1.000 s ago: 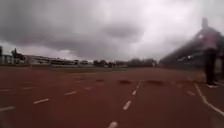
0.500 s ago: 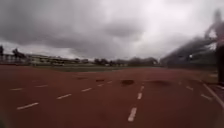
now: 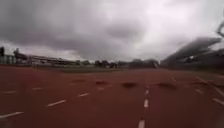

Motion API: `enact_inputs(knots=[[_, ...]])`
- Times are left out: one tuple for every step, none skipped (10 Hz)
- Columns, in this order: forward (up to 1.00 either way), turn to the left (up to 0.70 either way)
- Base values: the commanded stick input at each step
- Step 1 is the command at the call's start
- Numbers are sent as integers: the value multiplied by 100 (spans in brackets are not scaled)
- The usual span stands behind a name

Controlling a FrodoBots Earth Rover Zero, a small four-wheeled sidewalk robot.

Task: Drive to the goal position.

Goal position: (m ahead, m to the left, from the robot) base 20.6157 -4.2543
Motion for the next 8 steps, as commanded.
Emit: enact_inputs(knots=[[70, -35], [70, -35], [70, -34], [70, -24], [70, -7], [70, 4], [70, 4], [70, 0]])
